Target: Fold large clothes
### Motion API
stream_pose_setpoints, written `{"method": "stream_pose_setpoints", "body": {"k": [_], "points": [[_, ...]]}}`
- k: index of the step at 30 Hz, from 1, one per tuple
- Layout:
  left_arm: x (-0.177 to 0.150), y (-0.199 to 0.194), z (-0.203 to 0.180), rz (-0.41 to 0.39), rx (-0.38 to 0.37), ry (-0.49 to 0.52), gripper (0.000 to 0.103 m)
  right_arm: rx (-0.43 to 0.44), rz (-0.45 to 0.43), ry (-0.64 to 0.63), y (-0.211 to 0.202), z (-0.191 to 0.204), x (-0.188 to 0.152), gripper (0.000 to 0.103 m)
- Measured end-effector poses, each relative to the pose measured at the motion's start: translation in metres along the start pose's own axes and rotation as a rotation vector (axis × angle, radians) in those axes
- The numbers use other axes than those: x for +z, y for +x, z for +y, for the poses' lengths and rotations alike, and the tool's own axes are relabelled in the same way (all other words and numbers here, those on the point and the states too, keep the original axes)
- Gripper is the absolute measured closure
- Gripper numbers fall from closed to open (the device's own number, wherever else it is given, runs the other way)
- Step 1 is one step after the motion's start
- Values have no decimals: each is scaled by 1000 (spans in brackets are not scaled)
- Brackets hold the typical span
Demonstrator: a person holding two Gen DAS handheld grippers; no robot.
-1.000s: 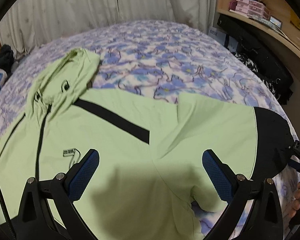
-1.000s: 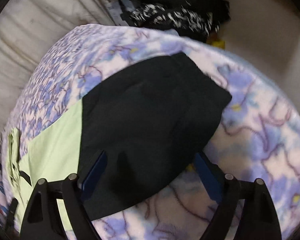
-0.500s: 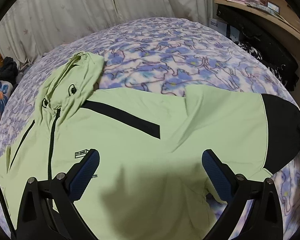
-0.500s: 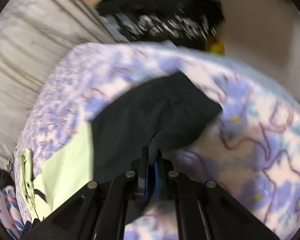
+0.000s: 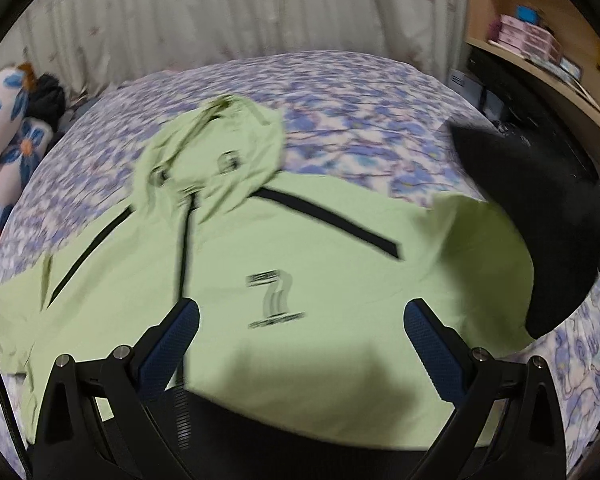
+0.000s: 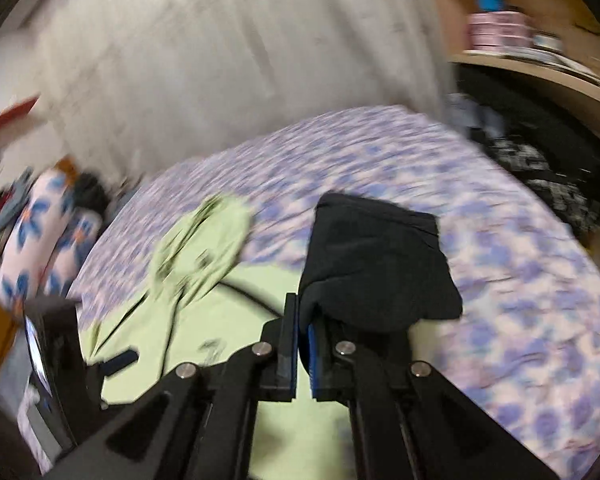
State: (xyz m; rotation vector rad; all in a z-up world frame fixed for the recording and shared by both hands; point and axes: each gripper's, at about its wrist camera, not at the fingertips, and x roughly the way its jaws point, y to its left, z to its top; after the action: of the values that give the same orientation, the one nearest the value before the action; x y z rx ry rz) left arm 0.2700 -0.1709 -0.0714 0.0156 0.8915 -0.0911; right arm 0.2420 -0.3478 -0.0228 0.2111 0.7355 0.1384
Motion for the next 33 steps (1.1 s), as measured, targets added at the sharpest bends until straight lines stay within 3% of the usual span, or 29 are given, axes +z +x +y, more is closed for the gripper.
{"method": "stream_pose_setpoints", "body": {"k": [4, 9, 15, 21, 27, 33], "points": [[-22, -3, 50, 13, 34, -43, 2, 60, 137, -22, 52, 37, -49, 99], [-50, 10, 97, 69, 51, -82, 2, 13, 283, -38, 96, 59, -112, 92], [-77, 19, 111, 108, 14, -93, 2, 35, 246, 43, 69, 57, -136, 65], [-80, 10, 82, 83, -45, -43, 2, 9, 186, 69, 28, 49, -146, 63], [-78, -1, 26, 52, -95, 88, 2, -154, 152, 87, -6, 26, -151, 63], [-81, 12, -22, 80, -108, 202, 2, -158, 116, 181, -21, -7, -151, 63]]}}
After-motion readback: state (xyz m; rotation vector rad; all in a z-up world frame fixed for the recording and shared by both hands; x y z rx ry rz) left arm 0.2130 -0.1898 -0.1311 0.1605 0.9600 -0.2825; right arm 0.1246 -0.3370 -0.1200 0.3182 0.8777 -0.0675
